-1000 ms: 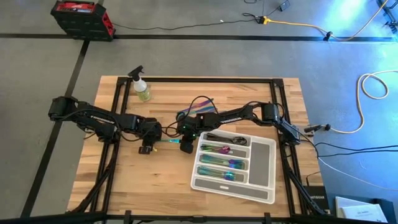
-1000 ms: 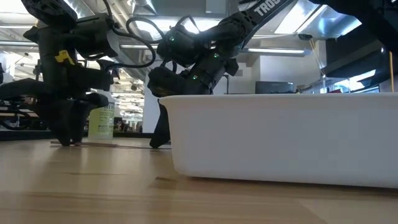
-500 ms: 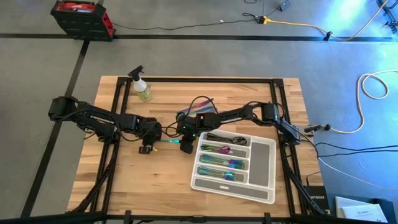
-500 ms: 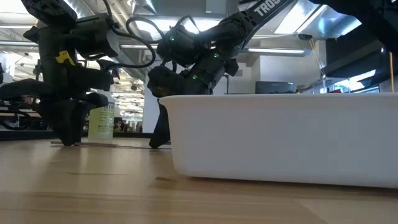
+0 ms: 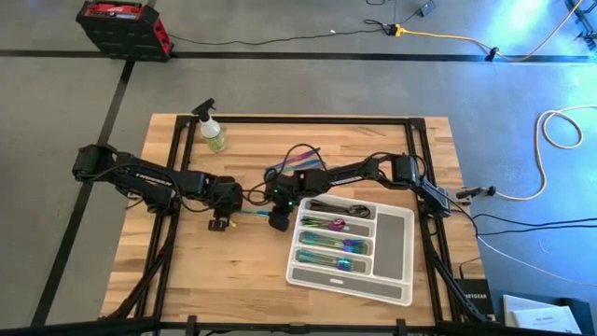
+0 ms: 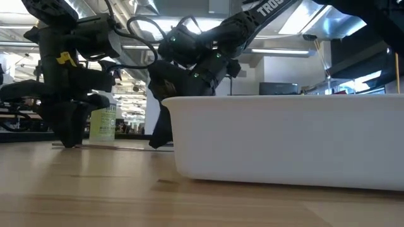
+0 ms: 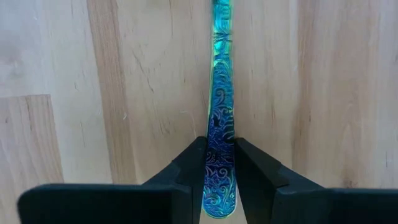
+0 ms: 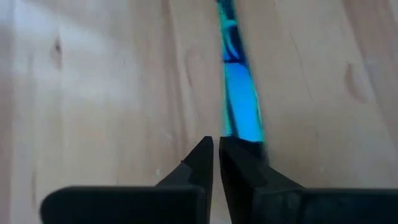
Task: Sort silverware
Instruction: Put the purple knife into the white silverware tray
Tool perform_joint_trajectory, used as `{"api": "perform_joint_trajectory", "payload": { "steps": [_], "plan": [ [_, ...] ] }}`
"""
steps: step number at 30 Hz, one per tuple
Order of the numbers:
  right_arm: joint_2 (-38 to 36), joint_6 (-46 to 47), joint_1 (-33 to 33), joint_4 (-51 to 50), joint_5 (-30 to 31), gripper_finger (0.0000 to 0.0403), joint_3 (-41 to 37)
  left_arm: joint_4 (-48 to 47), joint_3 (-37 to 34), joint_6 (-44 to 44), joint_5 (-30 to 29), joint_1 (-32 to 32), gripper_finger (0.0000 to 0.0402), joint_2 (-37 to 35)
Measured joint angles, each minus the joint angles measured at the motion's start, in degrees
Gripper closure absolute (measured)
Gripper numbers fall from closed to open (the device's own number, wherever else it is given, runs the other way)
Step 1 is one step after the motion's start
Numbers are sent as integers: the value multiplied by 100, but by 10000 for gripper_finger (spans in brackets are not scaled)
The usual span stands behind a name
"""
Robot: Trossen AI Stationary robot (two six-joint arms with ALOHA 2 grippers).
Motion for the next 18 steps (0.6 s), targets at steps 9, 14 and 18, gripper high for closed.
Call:
{"api": "perform_joint_trajectory", "payload": {
  "steps": [9, 14, 18],
  "plan": [
    [-11, -242, 2, -387, 220, 388, 914, -13, -2, 55, 107, -48, 341, 0],
    [-12, -987, -7, -1744, 815, 388, 1704, -16, 0, 94, 140, -94, 341, 0],
    [-15, -1367, -17, -2716, 1177, 388, 2293, -20, 2, 95, 163, -94, 341, 2]
  ]
}}
